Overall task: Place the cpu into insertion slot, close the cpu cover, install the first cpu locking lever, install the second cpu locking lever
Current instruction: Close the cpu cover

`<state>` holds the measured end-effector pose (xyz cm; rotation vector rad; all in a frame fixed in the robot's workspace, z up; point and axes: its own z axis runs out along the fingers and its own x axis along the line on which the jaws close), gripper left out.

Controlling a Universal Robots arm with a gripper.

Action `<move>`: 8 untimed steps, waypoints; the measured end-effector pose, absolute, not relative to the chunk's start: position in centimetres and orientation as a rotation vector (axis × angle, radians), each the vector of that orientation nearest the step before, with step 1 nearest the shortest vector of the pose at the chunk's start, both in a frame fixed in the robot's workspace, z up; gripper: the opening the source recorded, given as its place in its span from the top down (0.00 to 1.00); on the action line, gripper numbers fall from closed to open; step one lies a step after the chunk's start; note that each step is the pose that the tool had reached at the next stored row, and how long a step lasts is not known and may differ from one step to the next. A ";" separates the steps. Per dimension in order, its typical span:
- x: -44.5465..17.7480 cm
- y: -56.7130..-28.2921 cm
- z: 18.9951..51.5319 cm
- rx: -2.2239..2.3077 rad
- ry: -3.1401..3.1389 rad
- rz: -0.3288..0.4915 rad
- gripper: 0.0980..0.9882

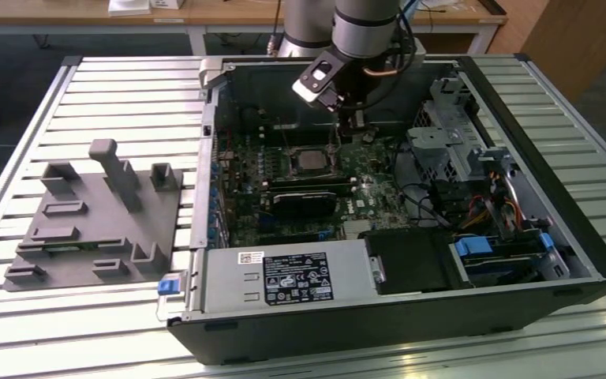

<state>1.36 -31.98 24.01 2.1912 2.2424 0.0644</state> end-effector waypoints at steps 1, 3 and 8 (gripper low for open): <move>1.2 -32.0 24.0 2.191 2.242 0.065 0.99; 1.0 -32.0 23.9 2.191 2.242 0.065 0.99; 0.8 -32.0 23.8 2.191 2.243 0.065 0.99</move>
